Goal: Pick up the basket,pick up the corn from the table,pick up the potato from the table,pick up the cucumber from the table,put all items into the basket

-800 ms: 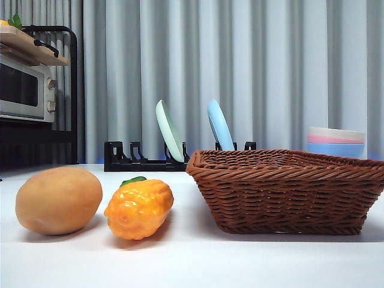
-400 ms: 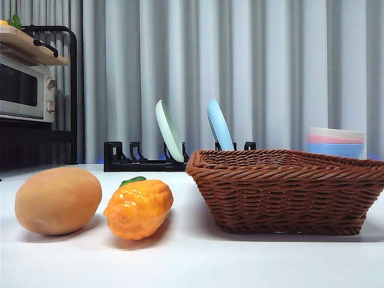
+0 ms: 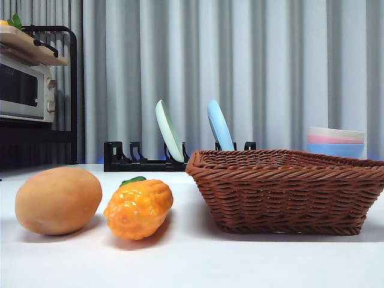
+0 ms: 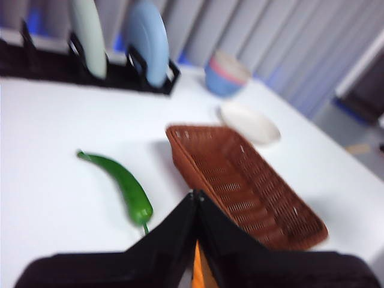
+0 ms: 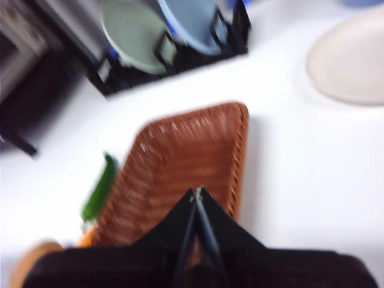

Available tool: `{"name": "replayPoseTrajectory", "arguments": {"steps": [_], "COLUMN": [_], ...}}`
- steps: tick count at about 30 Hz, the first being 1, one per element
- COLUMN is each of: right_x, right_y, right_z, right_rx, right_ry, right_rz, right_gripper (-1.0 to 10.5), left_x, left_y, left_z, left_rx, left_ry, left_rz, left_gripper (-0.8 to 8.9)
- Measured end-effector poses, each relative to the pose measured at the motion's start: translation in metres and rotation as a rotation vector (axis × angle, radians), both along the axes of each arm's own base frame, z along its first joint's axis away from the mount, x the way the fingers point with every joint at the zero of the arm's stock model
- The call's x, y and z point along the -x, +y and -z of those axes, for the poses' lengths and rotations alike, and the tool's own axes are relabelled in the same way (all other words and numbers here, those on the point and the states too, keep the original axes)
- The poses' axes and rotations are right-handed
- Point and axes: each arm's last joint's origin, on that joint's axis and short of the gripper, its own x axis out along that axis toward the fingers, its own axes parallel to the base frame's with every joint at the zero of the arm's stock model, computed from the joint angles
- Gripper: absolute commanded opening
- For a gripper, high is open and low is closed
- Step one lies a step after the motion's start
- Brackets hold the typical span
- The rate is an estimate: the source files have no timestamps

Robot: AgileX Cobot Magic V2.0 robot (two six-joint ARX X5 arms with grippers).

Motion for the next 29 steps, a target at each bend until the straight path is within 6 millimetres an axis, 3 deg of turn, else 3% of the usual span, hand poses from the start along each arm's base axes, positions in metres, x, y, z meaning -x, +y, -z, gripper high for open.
{"name": "replayPoseTrajectory", "arguments": {"steps": [7,9,11,12,15,21,29], "right_x": [-0.023,-0.030,-0.037,-0.040,-0.052,-0.092,-0.152], "right_y": [0.001,0.001,0.001,0.001,0.001,0.006,0.022], "right_z": [-0.011,-0.008,-0.004,-0.002,0.003,0.019,0.060], "right_rx": [0.138,0.162,0.179,0.183,0.190,0.199,0.206], "right_ry": [0.220,0.254,0.280,0.291,0.315,0.327,0.479], "right_rz": [-0.086,-0.106,-0.122,-0.127,-0.135,-0.157,-0.224], "right_gripper": [-0.1,0.6,2.0,2.6,3.5,3.5,3.4], "left_x": [-0.031,-0.040,-0.050,-0.053,-0.059,-0.065,-0.067], "left_y": [-0.002,-0.003,-0.003,-0.003,-0.004,-0.005,-0.005], "left_z": [-0.011,-0.011,-0.008,-0.006,-0.001,0.002,0.001], "left_rx": [-0.094,-0.109,-0.117,-0.120,-0.122,-0.124,-0.124], "left_ry": [0.183,0.219,0.255,0.267,0.301,0.319,0.297], "left_rz": [0.063,0.071,0.076,0.078,0.083,0.086,0.086], "left_gripper": [0.12,1.48,3.85,4.37,4.40,4.40,4.40]}}
